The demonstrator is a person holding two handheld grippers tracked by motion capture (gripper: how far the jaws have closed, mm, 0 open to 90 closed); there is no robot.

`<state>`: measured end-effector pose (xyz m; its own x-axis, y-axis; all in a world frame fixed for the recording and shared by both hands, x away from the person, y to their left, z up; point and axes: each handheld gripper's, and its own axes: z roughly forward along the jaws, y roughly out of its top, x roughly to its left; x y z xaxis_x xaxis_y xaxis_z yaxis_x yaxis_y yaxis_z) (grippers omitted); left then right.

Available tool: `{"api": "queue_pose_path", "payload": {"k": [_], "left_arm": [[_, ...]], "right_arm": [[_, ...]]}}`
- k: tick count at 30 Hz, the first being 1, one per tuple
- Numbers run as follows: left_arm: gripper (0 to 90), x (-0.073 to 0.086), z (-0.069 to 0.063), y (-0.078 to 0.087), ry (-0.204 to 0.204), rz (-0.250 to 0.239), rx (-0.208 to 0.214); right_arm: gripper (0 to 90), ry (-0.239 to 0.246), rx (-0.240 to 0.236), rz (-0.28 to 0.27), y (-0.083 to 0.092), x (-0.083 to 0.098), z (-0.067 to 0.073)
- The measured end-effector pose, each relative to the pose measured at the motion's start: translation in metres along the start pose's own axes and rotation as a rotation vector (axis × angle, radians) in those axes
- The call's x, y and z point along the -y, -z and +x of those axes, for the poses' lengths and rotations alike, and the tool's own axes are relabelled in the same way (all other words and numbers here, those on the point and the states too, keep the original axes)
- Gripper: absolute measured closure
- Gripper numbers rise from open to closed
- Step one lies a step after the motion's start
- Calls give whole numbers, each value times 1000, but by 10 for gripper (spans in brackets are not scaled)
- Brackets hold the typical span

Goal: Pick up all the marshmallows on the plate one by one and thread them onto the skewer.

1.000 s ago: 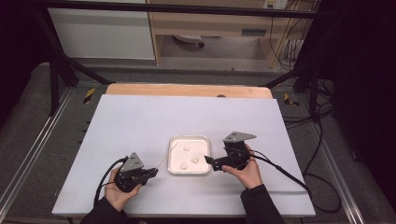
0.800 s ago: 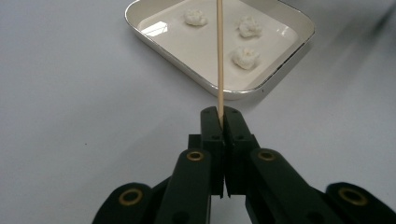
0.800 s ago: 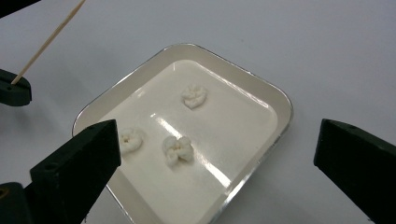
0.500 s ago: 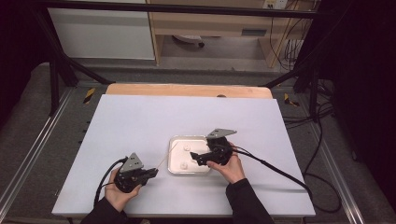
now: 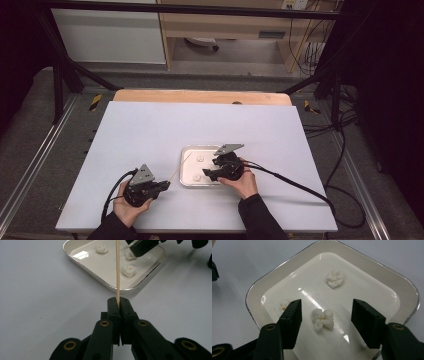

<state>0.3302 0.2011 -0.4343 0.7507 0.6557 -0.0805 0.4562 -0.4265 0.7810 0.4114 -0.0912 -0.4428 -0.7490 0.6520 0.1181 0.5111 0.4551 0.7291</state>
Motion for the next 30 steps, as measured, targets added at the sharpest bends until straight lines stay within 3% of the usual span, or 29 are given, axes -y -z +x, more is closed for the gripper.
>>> {"api": "queue_pose_path", "payload": {"k": [4, 13, 16, 23, 30], "left_arm": [[884, 0, 0, 0, -3, 0, 0], [884, 0, -2, -1, -3, 0, 3], [884, -1, -2, -1, -3, -4, 2], [884, 0, -4, -2, -5, -5, 7], [884, -1, -7, -2, -1, -20, 8]], "right_arm": [[540, 17, -2, 9, -2, 2, 0], [610, 52, -7, 20, -5, 4, 1], [674, 48, -18, 17, -5, 4, 2], [715, 24, -31, 3, -5, 4, 1], [722, -12, -54, -61, 12, -5, 0]]}}
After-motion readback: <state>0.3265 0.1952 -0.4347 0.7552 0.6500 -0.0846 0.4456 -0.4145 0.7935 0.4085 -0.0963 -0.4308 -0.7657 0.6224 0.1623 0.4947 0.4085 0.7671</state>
